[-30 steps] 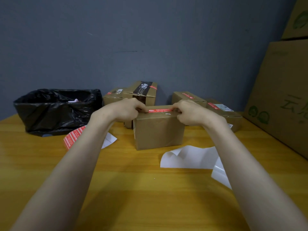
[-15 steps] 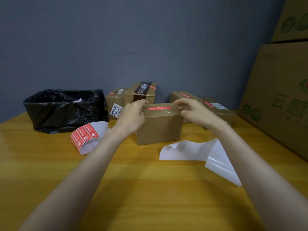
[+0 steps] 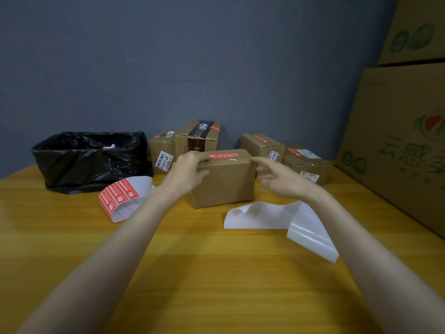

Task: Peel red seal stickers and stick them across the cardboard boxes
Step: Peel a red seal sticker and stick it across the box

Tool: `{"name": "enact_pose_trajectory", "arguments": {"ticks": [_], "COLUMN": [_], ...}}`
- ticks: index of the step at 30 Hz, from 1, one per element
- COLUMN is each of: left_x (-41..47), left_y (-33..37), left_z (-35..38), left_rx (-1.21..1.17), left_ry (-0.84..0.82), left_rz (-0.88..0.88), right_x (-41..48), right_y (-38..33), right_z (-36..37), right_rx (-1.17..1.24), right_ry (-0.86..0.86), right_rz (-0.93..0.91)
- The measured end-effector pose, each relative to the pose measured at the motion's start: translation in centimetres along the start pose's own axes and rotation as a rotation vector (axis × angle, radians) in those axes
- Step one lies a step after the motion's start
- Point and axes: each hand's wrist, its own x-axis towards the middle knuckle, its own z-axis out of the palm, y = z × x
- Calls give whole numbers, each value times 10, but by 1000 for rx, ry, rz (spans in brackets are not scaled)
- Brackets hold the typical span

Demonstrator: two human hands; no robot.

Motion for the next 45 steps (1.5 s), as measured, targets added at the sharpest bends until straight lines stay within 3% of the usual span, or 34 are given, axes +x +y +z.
{"name": "enact_pose_trajectory", "arguments": {"ticks": [3, 6, 12, 16, 25, 29, 35, 38, 45], "left_x": [3, 2, 2, 5, 17, 19, 22, 26, 24], "left_y": [-4, -6, -25, -33, -24, -22, -15, -16, -40], "left_z": [-4, -7, -2, 3, -36, -35, -32, -32, -31], "left_rx": [-41, -215, -713, -854, -769, -934, -1012, -999, -1039], "left_ry": [-25, -7, -192, -209, -343, -357, -254, -222, -339], "left_rz": [-35, -196, -463, -465, -306, -324, -422, -502, -640], "right_x": [5, 8, 10, 12, 27, 26, 29, 28, 32], "right_y": [-1, 2, 3, -4, -18, -21, -20, -18, -15], "right_z": [6, 4, 15, 18, -25, -32, -30, -35, -34], "right_rx": [2, 115, 303, 360, 408, 408, 384, 393, 184], "right_ry": [159, 273, 124, 118, 271, 341, 286, 218, -57], "right_rz": [13, 95, 174, 129, 152, 149, 144, 14, -250]}}
